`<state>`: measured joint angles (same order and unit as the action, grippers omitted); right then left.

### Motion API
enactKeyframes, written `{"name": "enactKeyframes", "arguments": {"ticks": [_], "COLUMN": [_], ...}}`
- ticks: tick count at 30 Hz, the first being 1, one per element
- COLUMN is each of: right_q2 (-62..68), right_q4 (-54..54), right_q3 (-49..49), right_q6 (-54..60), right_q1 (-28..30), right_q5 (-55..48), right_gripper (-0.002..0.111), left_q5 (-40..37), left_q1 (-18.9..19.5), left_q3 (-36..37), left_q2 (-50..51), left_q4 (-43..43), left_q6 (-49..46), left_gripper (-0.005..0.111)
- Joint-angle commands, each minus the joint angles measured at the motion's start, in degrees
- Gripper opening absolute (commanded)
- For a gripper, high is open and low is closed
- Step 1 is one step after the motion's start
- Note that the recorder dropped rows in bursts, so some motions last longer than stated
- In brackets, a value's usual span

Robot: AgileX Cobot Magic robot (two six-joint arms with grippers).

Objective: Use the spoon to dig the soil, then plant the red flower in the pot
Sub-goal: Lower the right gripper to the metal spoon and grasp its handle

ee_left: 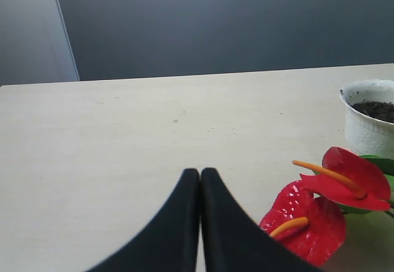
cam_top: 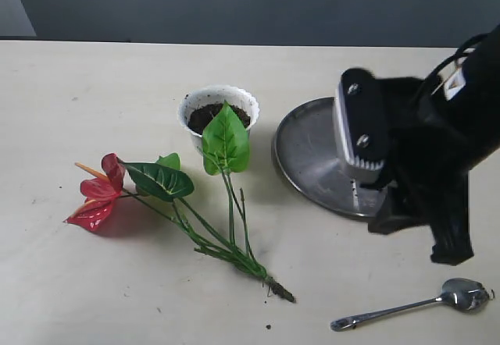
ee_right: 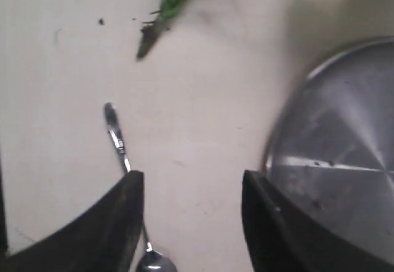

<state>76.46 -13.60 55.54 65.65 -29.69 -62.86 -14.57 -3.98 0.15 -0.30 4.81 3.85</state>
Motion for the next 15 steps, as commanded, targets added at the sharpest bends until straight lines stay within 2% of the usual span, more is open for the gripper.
{"name": "enactKeyframes", "arguments": {"ticks": [1,5,15], "right_q2": [5.85,8.23,8.38], "right_q4": [0.28,2.61,3.16], "right_q3": [-0.67,-5.48,-15.92], "right_q6": [0.73,0.73,0.73], "right_q1": [-3.76,-5.30,-5.30], "right_q5": [-3.55,-2.52,14.00], "right_gripper": [0.054,0.054,0.054], "left_q5": [0.84,0.84,0.84], "left_q1": [-0.25,-0.25,-0.25], "left_q3": [-0.15,-0.15,-0.15], "left_q2": [0.30,0.30,0.30], "left_q4": [0.02,0.02,0.02], "left_q6": [0.05,0.05,0.05], "left_gripper": [0.002,0.002,0.002]}}
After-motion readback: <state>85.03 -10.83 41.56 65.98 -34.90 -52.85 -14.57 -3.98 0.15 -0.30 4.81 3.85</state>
